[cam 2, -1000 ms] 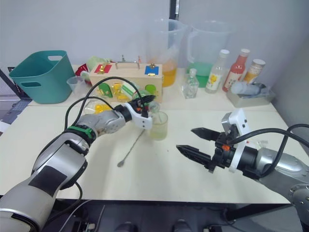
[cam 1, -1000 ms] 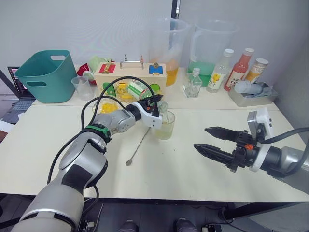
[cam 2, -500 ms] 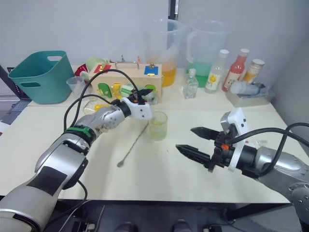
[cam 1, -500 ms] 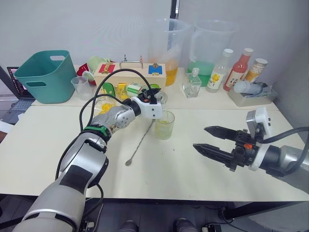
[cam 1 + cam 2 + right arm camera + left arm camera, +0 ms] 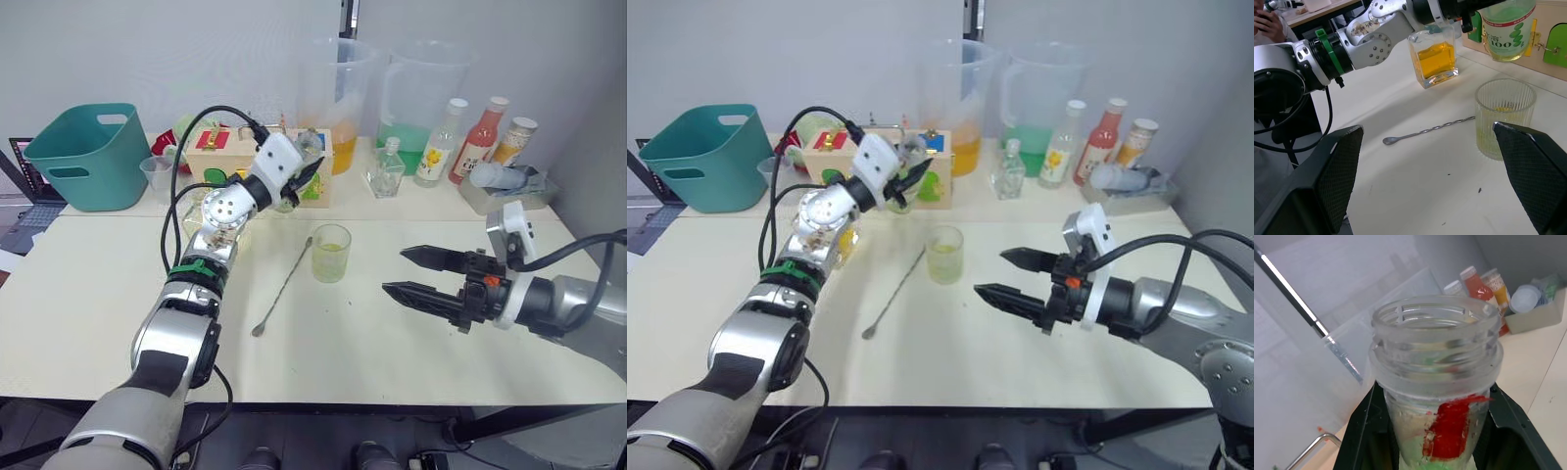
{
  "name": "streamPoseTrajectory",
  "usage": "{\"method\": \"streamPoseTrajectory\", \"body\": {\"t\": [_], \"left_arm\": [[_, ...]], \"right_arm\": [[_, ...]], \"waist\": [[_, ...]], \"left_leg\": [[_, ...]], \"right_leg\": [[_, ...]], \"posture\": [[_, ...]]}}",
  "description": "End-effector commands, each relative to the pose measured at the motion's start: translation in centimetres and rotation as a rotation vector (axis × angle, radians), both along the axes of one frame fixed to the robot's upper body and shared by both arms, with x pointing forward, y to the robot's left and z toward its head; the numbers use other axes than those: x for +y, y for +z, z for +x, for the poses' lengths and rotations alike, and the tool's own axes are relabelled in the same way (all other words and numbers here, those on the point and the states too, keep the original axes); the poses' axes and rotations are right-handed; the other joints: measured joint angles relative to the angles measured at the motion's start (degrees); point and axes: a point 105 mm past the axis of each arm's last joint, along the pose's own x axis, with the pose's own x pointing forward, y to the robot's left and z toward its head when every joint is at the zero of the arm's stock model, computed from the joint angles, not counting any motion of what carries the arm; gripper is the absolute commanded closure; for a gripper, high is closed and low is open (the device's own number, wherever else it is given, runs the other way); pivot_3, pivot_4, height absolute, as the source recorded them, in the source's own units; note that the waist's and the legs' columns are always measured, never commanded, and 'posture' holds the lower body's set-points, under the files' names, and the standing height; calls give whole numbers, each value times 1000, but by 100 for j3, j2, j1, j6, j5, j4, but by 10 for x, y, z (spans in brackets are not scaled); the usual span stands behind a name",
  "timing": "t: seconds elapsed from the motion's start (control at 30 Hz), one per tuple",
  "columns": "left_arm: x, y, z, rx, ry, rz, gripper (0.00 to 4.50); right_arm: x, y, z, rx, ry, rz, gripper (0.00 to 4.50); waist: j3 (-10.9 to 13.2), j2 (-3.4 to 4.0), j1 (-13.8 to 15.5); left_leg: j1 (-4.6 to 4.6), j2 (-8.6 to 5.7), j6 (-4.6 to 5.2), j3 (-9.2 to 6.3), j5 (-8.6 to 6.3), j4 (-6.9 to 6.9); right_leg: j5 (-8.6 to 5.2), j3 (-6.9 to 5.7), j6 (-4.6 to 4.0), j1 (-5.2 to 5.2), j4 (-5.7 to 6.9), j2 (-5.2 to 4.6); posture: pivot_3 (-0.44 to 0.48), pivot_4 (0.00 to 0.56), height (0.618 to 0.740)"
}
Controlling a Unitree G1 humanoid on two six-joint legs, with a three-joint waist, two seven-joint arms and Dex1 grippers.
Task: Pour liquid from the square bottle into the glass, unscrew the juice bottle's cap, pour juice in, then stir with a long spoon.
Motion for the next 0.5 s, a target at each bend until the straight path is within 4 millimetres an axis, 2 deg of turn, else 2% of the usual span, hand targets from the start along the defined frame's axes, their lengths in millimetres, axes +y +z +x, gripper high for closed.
{"method": "streamPoseTrajectory", "body": {"t": [0.03,0.2,0.3,0.4,0.5], "left_arm": [[23,29,-22,16,-53,-108,3258],[51,23,-62,156,-89,-163,3258],[66,21,-83,255,-123,-271,3258],[82,12,-102,318,-93,-278,3258],[100,-3,-134,361,-83,-259,3258]], "right_arm": [[-1,8,2,-35,27,4,13],[2,7,8,-24,91,0,13],[8,9,13,-14,134,36,13],[15,5,11,20,219,34,13],[24,-1,12,53,317,19,13]], "waist": [[0,1,-57],[0,1,-102],[0,1,-84],[0,1,-67],[0,1,-90]], "left_leg": [[1,2,1,-1,0,0],[-1,4,5,-8,-3,14],[-1,5,9,-8,-6,32],[0,4,8,-9,-6,43],[9,6,9,-4,-7,38]], "right_leg": [[0,0,0,-1,2,1],[0,-1,-1,-7,45,3],[0,0,-1,-6,45,4],[0,-1,-1,-6,37,3],[-1,3,-2,-4,36,4]], "posture": [[0,150,740],[0,150,740],[0,150,740],[0,150,740],[0,150,740]]}}
